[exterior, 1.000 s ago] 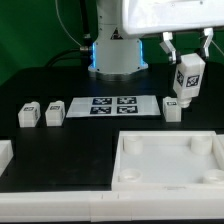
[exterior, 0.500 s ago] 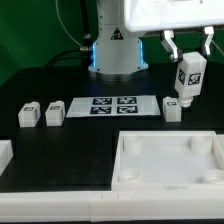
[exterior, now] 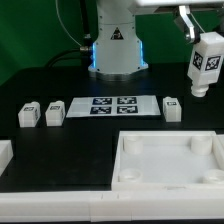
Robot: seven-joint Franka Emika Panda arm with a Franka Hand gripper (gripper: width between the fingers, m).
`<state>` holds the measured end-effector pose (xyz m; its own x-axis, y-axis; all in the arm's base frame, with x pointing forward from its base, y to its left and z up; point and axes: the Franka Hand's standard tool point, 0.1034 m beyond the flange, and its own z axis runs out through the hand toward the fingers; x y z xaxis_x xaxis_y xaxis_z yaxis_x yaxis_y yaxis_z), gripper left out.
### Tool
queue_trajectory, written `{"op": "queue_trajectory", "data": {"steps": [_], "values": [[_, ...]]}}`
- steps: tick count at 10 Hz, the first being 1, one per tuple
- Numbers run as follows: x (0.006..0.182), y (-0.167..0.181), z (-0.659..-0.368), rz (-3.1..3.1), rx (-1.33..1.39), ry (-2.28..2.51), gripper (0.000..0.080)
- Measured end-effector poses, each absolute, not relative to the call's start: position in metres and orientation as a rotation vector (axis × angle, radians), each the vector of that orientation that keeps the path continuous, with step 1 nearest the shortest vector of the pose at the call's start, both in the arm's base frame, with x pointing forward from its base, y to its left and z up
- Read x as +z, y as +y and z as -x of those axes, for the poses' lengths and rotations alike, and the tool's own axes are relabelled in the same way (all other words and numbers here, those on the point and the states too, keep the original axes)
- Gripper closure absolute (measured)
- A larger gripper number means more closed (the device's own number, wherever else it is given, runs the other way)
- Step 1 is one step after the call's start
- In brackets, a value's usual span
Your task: Assemble one leg
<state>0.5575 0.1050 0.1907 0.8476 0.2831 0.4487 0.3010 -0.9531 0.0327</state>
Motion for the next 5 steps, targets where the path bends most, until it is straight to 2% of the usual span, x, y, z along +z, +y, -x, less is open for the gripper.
{"op": "queue_trajectory", "data": {"steps": [2,3,5], "values": [[0.19,0.103,-0.565,2.967,-0.79,-0.487,0.0505],[0.184,0.1,-0.583,2.956,-0.84,-0.52,0.0505],[0.184,0.093,-0.617,2.917,-1.026,-0.578,0.0505]]}}
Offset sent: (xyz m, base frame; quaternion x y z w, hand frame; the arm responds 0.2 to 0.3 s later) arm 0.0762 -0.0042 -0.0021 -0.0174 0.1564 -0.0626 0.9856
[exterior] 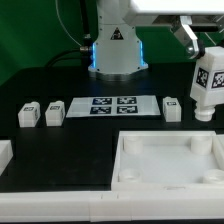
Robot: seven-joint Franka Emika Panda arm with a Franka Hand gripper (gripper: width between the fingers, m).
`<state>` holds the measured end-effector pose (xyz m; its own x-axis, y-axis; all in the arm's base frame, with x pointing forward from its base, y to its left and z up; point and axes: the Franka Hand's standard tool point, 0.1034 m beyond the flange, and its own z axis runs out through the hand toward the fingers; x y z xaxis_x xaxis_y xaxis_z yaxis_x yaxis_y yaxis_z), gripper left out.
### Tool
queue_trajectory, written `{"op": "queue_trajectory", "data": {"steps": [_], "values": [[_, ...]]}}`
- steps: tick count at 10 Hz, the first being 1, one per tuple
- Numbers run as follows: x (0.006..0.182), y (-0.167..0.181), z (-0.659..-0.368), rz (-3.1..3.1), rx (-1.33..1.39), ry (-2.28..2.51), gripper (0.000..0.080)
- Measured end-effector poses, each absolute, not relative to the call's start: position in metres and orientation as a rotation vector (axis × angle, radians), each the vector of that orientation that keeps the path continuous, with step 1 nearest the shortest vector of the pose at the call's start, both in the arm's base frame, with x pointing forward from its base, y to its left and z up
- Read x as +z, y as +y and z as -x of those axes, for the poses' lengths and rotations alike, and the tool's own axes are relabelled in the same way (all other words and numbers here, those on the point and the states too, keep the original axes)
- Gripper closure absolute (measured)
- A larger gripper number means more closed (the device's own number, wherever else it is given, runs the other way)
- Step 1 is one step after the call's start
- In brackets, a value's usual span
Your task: Assemble one leg
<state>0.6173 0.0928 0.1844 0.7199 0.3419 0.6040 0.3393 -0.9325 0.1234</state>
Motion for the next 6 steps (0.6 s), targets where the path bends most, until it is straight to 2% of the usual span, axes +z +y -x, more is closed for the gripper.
{"op": "queue_trajectory", "data": {"steps": [5,6], "values": [[0.177,0.096,-0.613,-2.923,0.997,0.583,0.0505],[0.163,0.101,-0.613,-2.938,0.976,0.592,0.0505]]}}
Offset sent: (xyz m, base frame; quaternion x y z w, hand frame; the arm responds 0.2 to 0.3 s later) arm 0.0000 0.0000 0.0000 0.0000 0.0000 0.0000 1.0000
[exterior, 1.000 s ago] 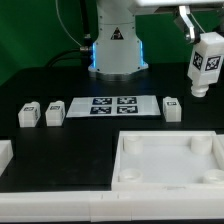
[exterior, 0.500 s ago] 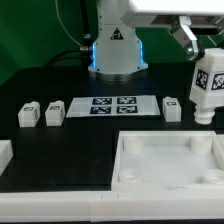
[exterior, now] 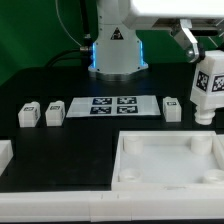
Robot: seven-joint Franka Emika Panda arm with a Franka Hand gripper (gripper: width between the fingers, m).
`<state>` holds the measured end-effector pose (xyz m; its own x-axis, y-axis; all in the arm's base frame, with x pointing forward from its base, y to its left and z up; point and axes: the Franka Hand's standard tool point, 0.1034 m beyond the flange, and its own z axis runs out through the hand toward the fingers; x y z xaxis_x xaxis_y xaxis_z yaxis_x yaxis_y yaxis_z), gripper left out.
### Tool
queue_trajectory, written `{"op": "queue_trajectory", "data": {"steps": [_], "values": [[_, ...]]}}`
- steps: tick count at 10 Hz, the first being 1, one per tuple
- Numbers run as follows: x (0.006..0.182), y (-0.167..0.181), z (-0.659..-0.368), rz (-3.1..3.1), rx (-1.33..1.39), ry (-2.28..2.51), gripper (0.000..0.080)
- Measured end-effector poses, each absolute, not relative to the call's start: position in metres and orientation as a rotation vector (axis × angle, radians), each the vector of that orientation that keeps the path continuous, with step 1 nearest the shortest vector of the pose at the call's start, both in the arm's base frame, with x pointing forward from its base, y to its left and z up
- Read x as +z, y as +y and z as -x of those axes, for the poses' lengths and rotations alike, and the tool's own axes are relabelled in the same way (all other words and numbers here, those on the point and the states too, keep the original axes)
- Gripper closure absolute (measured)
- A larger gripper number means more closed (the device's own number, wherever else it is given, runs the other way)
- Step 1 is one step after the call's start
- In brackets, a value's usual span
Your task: Assemble one leg
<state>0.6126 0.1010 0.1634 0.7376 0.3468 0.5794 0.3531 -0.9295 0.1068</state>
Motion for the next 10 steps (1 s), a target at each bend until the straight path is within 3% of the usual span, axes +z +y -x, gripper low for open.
{"op": "queue_trajectory", "data": {"steps": [3,8,9,10], "values": [[0.143,0.109,-0.625,2.905,-0.948,-0.588,0.0505],[0.138,0.103,-0.626,2.911,-0.941,-0.603,0.0505],[0.12,0.086,-0.626,2.927,-0.922,-0.614,0.0505],[0.112,0.088,-0.628,2.924,-0.91,-0.599,0.0505]]}}
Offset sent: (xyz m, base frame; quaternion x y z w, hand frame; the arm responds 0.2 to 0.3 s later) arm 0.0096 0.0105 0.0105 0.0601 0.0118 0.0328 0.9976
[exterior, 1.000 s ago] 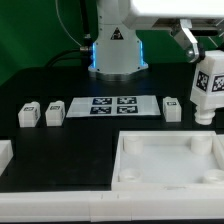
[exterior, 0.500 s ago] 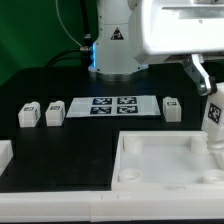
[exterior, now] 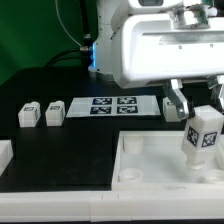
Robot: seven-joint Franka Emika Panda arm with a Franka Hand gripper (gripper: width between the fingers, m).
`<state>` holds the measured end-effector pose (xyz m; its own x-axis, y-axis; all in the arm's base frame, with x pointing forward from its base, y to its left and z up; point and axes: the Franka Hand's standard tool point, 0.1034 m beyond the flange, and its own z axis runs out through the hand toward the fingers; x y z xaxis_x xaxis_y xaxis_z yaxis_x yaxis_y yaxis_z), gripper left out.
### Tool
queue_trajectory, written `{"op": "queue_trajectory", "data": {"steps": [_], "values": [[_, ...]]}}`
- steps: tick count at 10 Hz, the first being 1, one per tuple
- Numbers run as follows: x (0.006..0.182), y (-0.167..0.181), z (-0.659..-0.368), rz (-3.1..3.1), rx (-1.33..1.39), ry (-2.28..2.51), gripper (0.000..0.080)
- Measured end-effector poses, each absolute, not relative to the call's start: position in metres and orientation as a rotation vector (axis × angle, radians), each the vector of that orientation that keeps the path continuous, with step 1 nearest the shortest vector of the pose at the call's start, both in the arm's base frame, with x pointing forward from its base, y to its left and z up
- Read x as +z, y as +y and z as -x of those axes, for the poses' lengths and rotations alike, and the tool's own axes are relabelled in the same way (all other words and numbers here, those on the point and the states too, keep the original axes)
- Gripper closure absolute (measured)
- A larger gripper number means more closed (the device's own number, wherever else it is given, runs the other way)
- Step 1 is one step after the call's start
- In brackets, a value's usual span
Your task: Assemble one leg
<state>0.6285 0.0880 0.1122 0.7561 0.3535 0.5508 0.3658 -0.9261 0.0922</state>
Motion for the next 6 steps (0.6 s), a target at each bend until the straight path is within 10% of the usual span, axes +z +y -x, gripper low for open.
{"op": "queue_trajectory", "data": {"steps": [6], "values": [[0.109,0.113,-0.626,2.895,-0.922,-0.636,0.0505]]}}
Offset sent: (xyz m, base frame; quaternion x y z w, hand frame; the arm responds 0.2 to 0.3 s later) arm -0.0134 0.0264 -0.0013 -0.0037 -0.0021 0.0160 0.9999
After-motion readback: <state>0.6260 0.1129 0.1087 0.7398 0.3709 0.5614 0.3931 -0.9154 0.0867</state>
